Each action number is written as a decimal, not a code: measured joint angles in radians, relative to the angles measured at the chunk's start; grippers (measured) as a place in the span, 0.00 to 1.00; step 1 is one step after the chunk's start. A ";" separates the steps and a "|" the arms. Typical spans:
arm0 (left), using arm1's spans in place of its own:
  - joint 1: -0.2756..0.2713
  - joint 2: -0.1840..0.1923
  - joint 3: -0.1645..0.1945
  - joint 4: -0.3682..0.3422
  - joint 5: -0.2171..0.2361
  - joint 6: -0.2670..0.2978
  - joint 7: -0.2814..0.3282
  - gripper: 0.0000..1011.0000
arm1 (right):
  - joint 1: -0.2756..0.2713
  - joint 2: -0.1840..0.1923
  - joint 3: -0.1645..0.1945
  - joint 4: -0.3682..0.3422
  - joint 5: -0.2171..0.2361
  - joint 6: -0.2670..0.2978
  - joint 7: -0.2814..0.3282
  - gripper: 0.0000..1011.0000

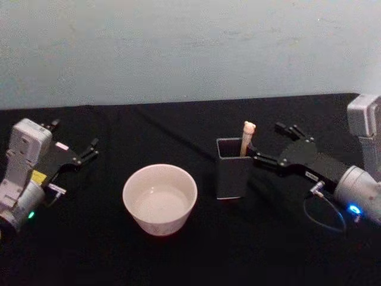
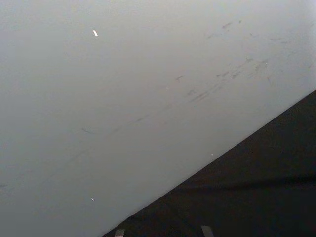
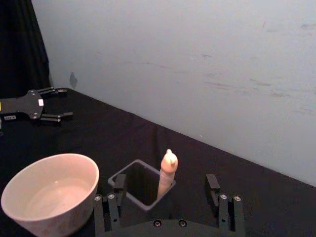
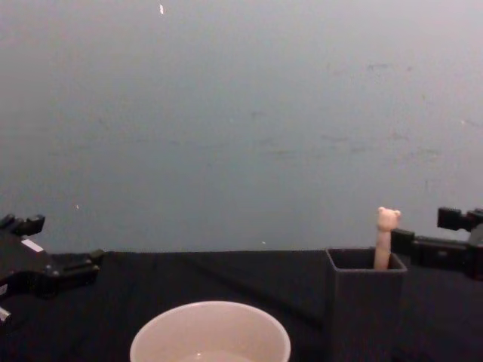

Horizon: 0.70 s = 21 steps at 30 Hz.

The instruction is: Pick up the stirring spoon with one hand, stir inside the cup, then place it back in its original position.

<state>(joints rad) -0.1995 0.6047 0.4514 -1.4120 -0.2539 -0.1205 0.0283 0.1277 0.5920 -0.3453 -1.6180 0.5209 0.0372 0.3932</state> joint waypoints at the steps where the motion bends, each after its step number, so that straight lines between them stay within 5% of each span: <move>1: 0.000 0.000 0.000 0.000 0.000 0.000 0.000 0.99 | 0.005 -0.005 -0.001 0.004 -0.001 0.004 0.002 0.99; 21: 0.000 0.000 0.000 0.000 0.000 0.000 0.000 0.99 | 0.109 -0.090 -0.014 0.110 -0.027 0.078 0.034 0.99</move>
<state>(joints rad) -0.1995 0.6047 0.4514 -1.4120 -0.2540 -0.1205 0.0283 0.2369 0.5018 -0.3596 -1.5081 0.4943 0.1153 0.4270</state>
